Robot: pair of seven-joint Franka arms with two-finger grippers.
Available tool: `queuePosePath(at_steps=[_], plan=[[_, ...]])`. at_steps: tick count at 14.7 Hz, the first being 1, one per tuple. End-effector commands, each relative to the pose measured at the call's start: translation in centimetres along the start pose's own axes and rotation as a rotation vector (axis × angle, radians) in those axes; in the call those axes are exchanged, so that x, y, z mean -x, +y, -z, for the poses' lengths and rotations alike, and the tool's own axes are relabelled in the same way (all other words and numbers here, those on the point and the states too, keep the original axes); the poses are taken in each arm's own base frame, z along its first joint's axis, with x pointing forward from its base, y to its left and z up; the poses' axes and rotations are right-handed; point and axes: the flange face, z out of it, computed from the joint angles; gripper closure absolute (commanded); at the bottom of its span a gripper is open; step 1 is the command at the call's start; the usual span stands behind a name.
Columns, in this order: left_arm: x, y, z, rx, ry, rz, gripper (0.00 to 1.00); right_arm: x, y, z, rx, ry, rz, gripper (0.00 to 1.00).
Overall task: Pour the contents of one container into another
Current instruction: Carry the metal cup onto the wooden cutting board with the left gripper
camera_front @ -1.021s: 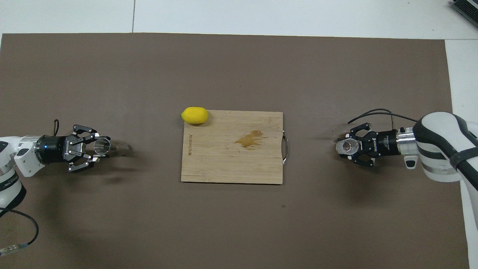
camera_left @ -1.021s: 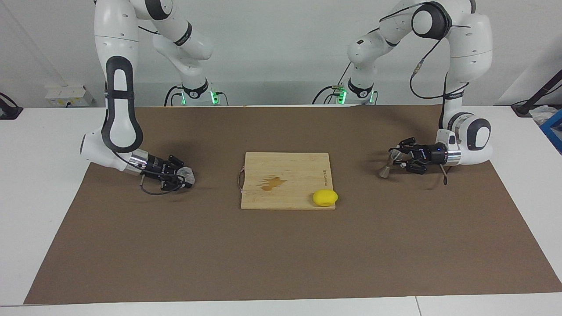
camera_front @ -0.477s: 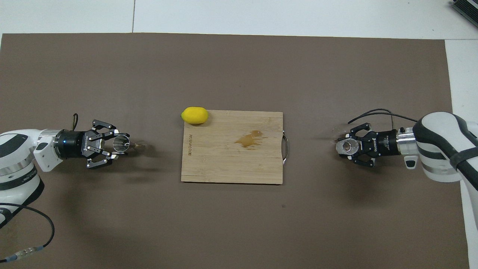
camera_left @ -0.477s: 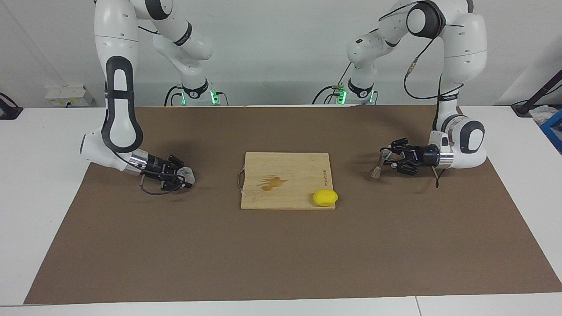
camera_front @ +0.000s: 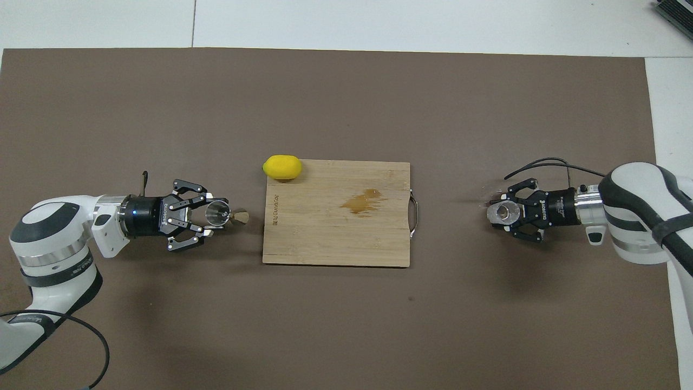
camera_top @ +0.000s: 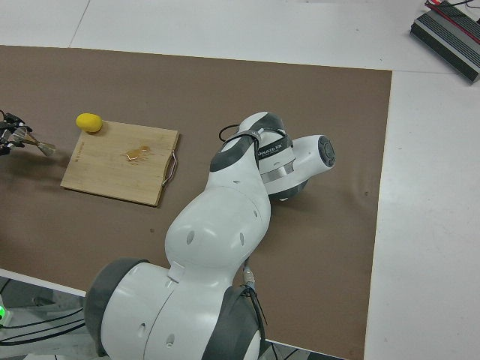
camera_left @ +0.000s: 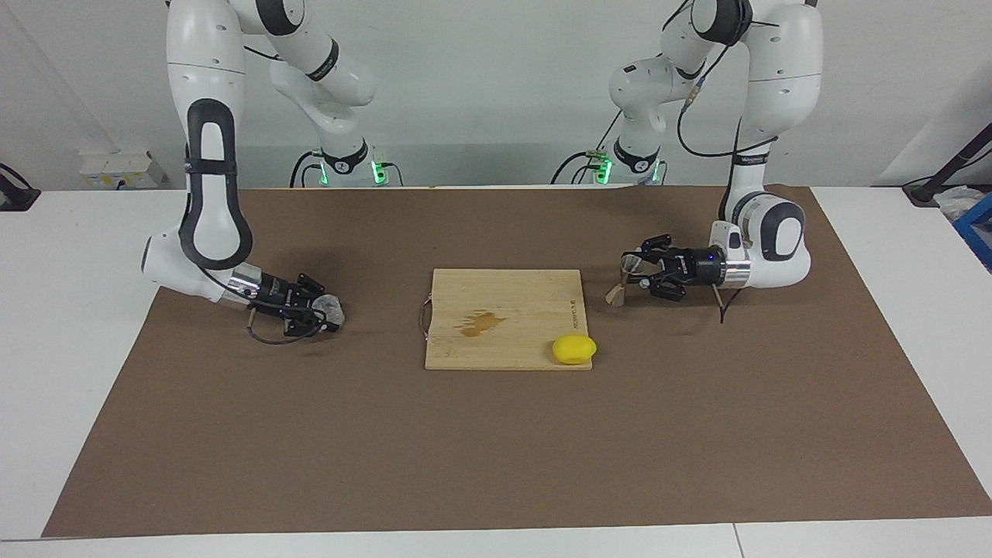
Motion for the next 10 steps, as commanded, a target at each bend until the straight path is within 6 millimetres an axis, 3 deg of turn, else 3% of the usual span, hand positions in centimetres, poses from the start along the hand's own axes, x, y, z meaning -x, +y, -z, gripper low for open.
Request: queuePosePath(at_steps=[1,10], plan=[[-1.3,1.4,-3.7,-0.053,-0.015,-0.004,0.73,0.0,0.8,0.2,-0.029,-0.01,0.02,0.77],[-0.9,3.1,-17.7,-0.14,-0.012,0.031,0.71,-0.1,0.9,0.2,-0.029,-0.009,0.022,0.77]])
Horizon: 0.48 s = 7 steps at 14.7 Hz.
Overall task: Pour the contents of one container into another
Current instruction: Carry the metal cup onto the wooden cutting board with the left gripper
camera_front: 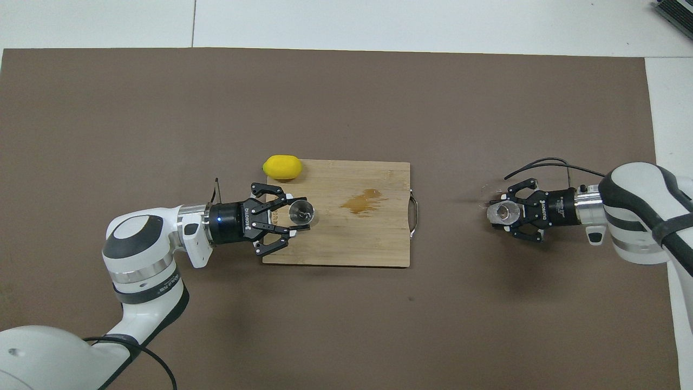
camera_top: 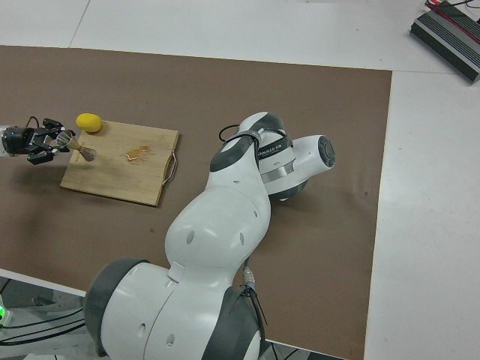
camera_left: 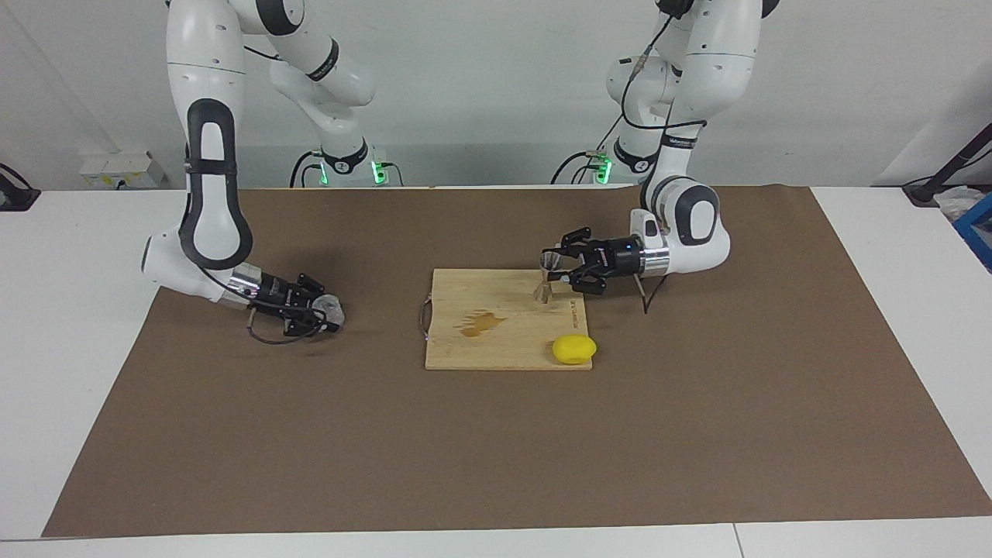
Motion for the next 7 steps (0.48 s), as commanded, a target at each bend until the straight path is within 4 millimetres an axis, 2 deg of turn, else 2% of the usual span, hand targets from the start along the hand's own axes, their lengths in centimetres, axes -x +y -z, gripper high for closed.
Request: queuePosePath(at_steps=[1,6,7], plan=[[-0.2,1.7,-3.4,-0.049,-0.007,0.01,0.71,-0.1,0.9,0.2,-0.029,-0.009,0.022,0.77],[0.3,3.2,-9.7,-0.109,-0.029,0.038,0.71,-0.1,0.8,0.3,-0.031,-0.008,0.023,0.77],[-0.1,3.2,-10.6,-0.114,-0.029,0.018,0.71,-0.1,0.9,0.2,-0.03,-0.008,0.022,0.77]])
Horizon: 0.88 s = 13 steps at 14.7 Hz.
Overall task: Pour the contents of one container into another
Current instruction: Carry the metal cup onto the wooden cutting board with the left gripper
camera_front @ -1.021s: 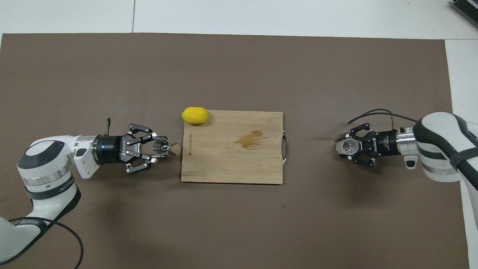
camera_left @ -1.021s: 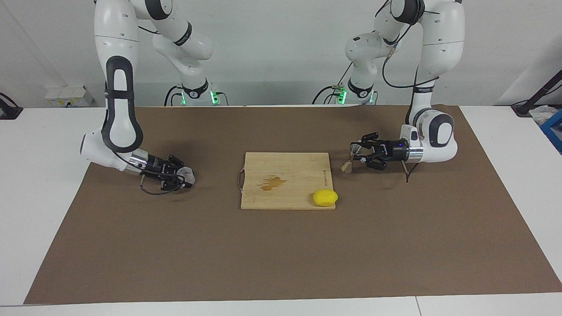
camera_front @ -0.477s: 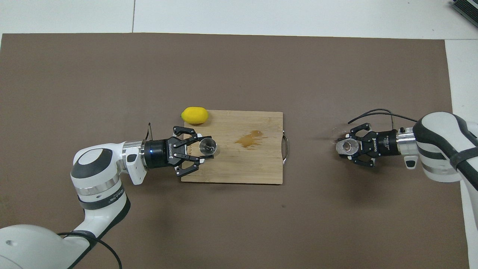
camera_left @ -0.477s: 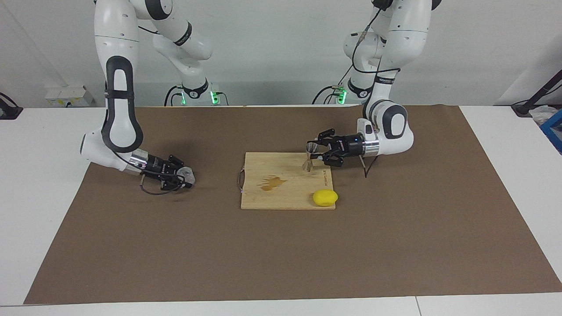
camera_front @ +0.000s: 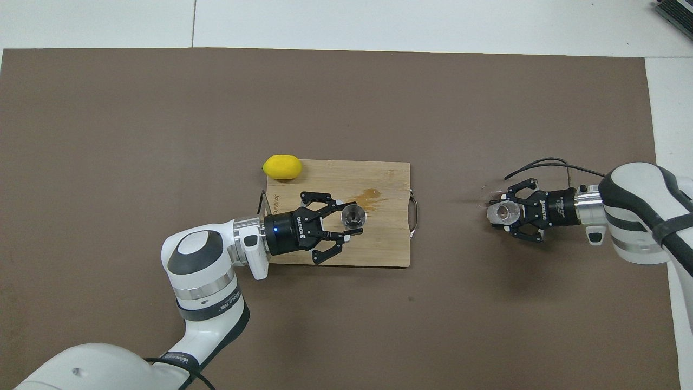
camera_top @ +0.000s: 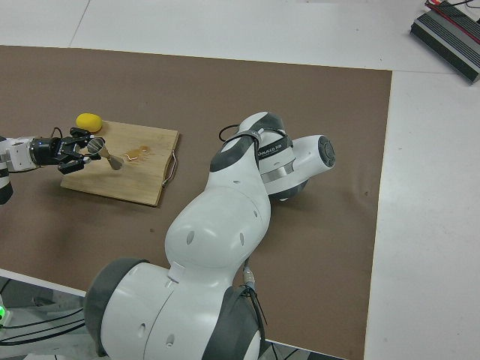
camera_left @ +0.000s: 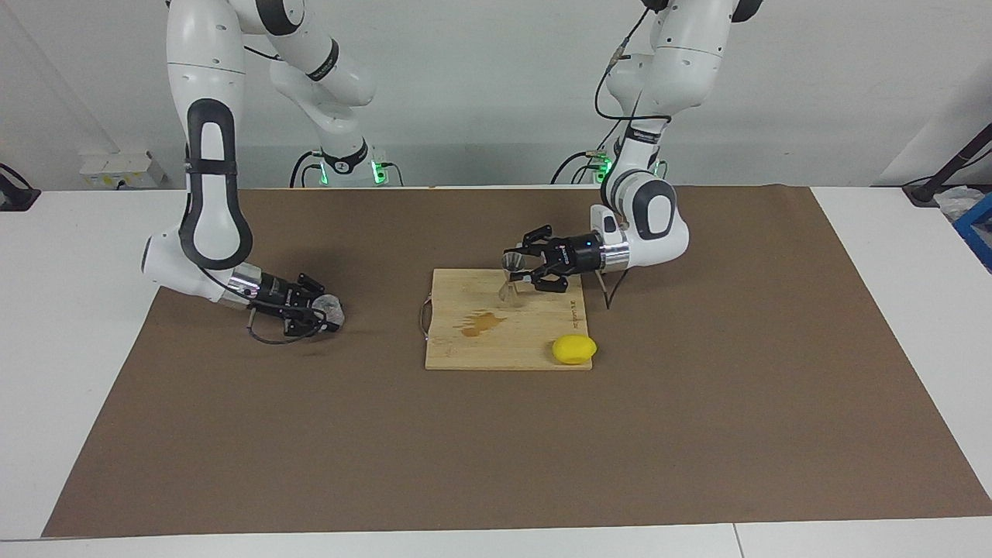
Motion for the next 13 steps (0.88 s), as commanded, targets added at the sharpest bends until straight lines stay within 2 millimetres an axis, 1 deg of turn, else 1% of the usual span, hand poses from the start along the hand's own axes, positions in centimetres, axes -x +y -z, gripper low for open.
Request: queuePosePath(at_steps=[1,2,3,4,5,6,7,8,9,13], plan=[[-1.0,0.0,-2.0,-0.045,-0.01,-0.04,0.71,-0.1,0.9,0.2,-0.03,-0.008,0.025,0.77],[-0.8,0.3,-2.6,-0.058,-0.016,-0.045,0.71,-0.1,0.8,0.2,-0.031,-0.007,0.026,0.77],[-0.2,0.5,-3.3,-0.075,-0.014,-0.047,0.72,-0.1,0.8,0.2,-0.031,-0.007,0.026,0.77],[0.0,0.3,-3.6,-0.09,-0.006,-0.066,0.72,-0.1,0.9,0.2,-0.03,-0.007,0.025,0.77],[1.0,0.3,-3.8,-0.095,-0.007,-0.071,0.72,-0.2,1.0,0.1,-0.03,-0.006,0.025,0.77],[1.6,0.1,-3.9,-0.101,-0.008,-0.081,0.72,-0.2,1.0,0.1,-0.029,-0.005,0.025,0.77],[1.5,-0.1,-4.1,-0.101,-0.001,-0.107,0.72,-0.2,1.0,0.1,-0.03,-0.006,0.025,0.77],[2.5,-0.4,-4.2,-0.108,-0.003,-0.119,0.72,-0.2,1.0,0.1,-0.03,-0.006,0.025,0.77],[2.8,-0.6,-4.2,-0.111,0.004,-0.117,0.72,-0.2,1.0,0.1,-0.029,-0.005,0.026,0.77],[2.9,-0.6,-4.4,-0.107,0.022,-0.152,0.72,-0.2,1.0,0.1,-0.03,-0.006,0.025,0.77]])
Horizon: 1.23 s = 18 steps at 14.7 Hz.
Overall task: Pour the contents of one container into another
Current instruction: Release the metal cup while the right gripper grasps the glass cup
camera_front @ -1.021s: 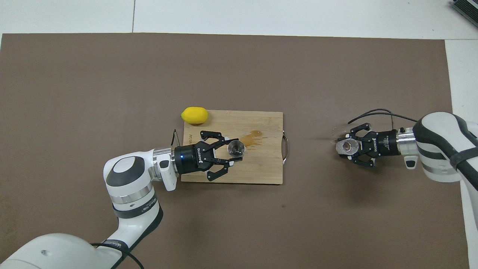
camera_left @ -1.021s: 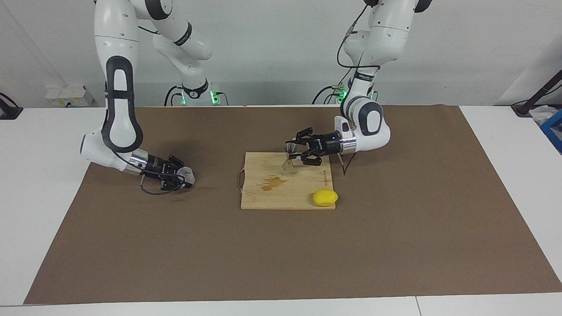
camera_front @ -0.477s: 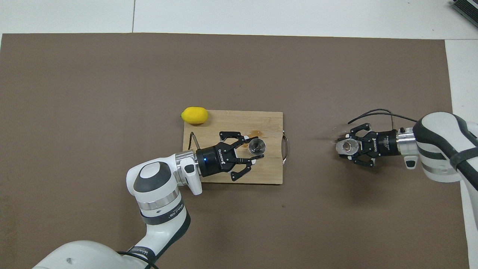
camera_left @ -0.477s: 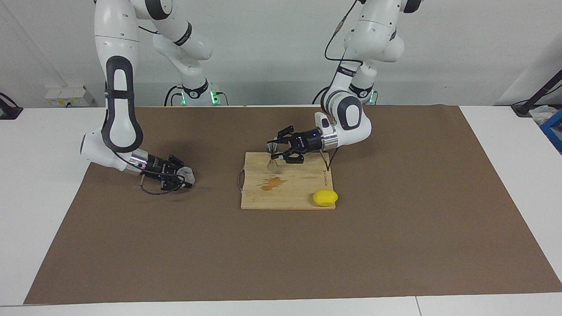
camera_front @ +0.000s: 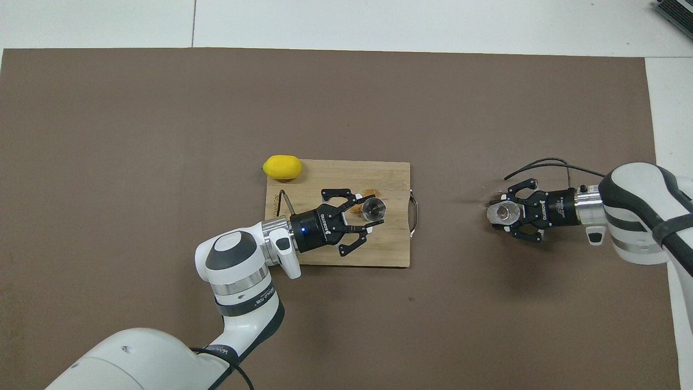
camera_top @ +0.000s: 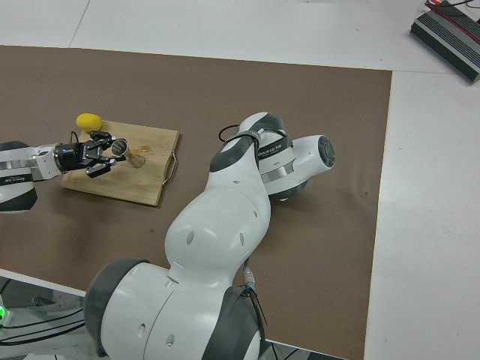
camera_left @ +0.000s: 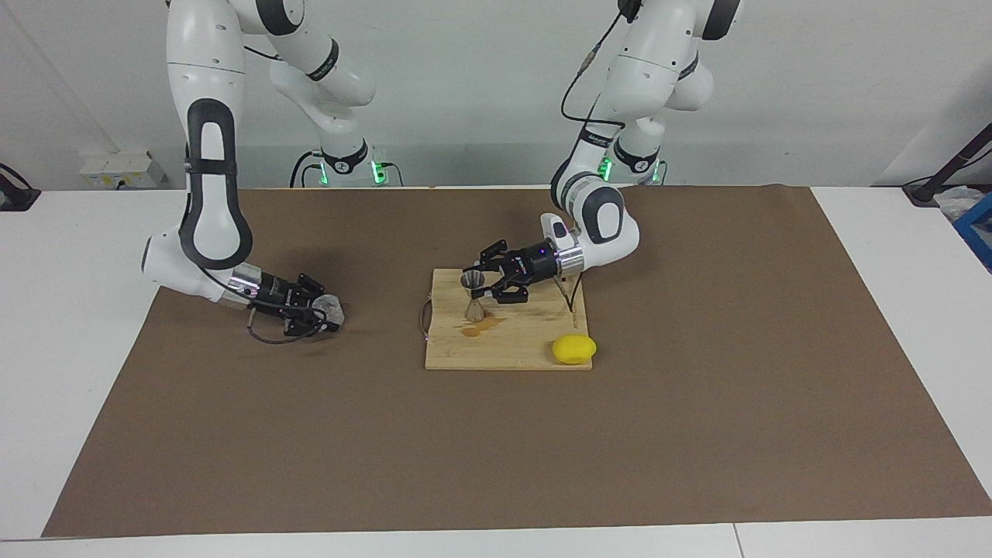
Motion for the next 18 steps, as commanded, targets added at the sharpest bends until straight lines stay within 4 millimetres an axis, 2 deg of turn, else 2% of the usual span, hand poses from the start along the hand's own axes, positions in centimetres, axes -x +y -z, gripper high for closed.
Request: queuePosePath(at_steps=[1,7,11,13,14,15,16,17,18], plan=[[-0.2,-0.3,-0.4,-0.012,0.032,-0.034,0.72,-0.2,1.0,0.1,-0.029,-0.007,0.019,0.77],[-0.1,-0.2,-0.4,-0.011,0.031,-0.034,0.71,0.2,0.9,0.1,-0.026,-0.008,0.013,0.76],[0.0,-0.3,-0.3,-0.017,0.021,-0.033,0.72,1.6,0.5,0.6,-0.034,-0.001,0.007,0.76],[0.2,-0.3,-0.1,-0.024,0.012,-0.029,0.66,2.8,0.1,1.2,-0.045,0.006,0.001,0.76],[0.3,-0.3,-0.1,-0.028,0.007,-0.029,0.65,4.4,-0.3,0.7,-0.035,0.009,-0.003,0.76],[0.4,-0.3,0.0,-0.03,0.003,-0.026,0.58,5.4,-0.5,0.7,-0.035,0.016,-0.012,0.76],[0.5,-0.3,0.0,-0.031,0.001,-0.026,0.42,6.2,-0.7,0.5,-0.03,0.018,-0.017,0.76],[0.5,-0.3,0.0,-0.031,0.001,-0.024,0.31,7.0,-0.8,0.2,-0.022,0.021,-0.023,0.76],[0.5,-0.4,0.1,-0.034,-0.006,-0.024,0.0,7.6,-1.0,0.6,-0.03,0.025,-0.033,0.77]])
